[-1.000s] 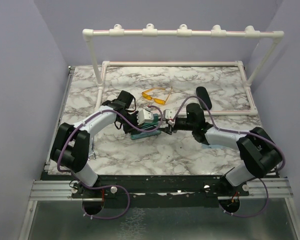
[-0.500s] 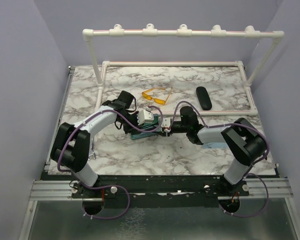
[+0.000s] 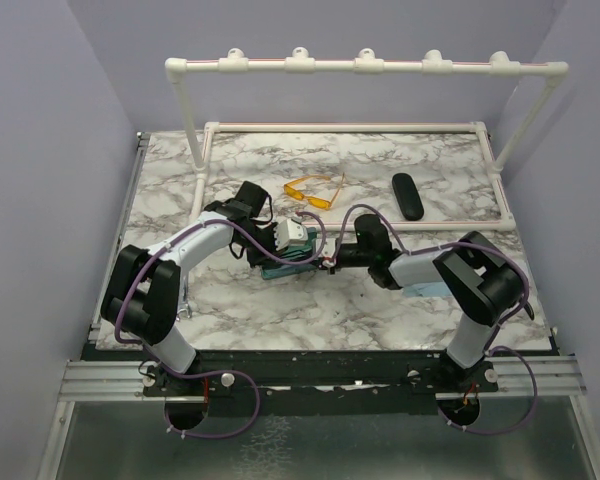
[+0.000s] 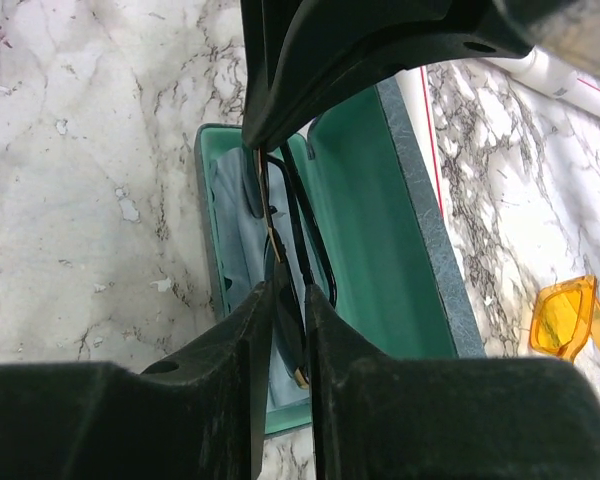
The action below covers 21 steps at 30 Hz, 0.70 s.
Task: Organize the sunglasses
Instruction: Place the sunglasses in the sunglasses case.
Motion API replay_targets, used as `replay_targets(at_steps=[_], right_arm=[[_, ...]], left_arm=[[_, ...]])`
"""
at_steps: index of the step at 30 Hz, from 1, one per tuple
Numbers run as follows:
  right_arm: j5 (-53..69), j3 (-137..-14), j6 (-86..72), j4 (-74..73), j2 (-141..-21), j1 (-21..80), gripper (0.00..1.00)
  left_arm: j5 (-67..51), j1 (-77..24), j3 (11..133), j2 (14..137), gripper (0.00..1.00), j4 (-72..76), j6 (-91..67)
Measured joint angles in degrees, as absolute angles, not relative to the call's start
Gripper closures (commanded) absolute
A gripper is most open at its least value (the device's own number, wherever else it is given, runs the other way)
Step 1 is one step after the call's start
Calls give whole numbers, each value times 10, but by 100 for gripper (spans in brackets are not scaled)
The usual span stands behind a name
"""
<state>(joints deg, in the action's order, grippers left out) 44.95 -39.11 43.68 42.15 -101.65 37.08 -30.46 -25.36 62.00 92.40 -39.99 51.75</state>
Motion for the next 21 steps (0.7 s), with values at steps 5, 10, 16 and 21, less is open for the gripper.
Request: replay_targets(at_steps=[5, 10, 16, 21], right_arm=[[447, -408, 449, 385, -1017, 372, 89], [452, -462, 463, 284, -1021, 371, 93], [469, -487, 464, 210, -1023, 370, 96], [487, -505, 461, 166, -1023, 369, 96]], left_arm=[[-305, -254, 619, 924, 95, -398, 517], [-305, -253, 616, 924, 80, -394, 522], [-305, -253, 610, 924, 75, -392, 528], [-305, -253, 609, 921, 60, -395, 534]])
